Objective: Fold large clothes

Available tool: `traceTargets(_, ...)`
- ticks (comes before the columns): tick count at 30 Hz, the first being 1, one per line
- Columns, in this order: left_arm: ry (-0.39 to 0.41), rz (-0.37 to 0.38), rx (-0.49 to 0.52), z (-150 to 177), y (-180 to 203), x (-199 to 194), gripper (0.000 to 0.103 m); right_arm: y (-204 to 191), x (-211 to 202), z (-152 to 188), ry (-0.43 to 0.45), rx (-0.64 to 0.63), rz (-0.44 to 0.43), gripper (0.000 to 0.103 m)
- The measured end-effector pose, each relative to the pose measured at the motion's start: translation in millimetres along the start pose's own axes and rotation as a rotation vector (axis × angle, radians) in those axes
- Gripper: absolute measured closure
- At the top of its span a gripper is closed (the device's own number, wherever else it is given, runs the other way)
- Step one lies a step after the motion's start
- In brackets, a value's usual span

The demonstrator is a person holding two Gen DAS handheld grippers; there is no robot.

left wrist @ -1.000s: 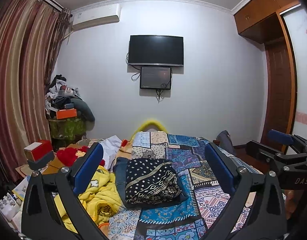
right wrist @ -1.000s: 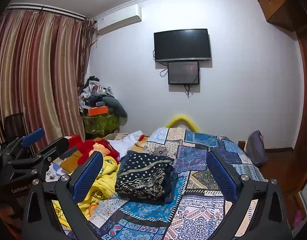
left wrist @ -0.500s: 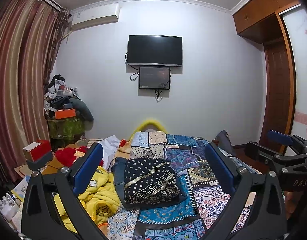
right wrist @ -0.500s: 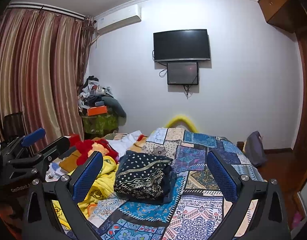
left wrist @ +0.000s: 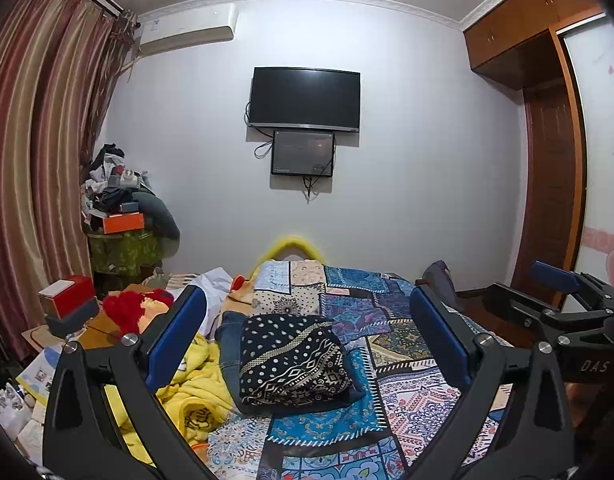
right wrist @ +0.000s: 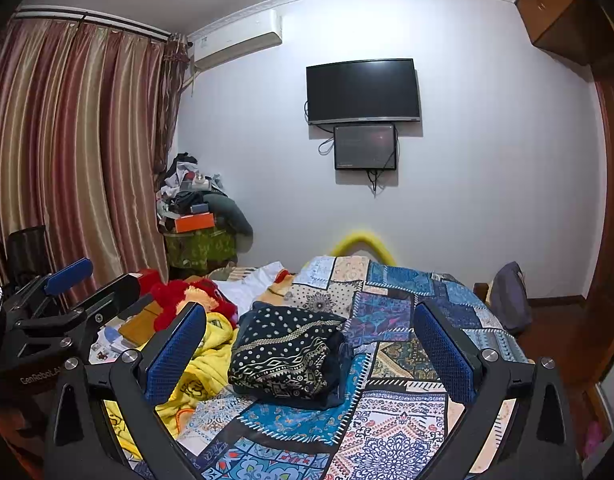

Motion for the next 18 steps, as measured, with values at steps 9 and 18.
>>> traceTargets(9, -0.012, 0.027, -0.007, 2.6, 2.5, 0.4, 0.001, 3.4, 0.7, 1.0, 0.005, 0.002, 0.02, 0.0)
traceTargets(18, -0.034, 0.05, -0.002, 7.1, 4.3, 2.7, 0.001, 3.2, 4.7, 2.8, -0.003, 0.014, 0.024, 0.0)
Point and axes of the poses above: each gripper's, at about its wrist camera, not at the fingertips, and x roughly the way its jaws point, y to its right, z to its underside, the point moved 7 cm from there along x, roughly the way its jaws point, and after that the axes turned 6 degrees about y, right-handed, at the moved point
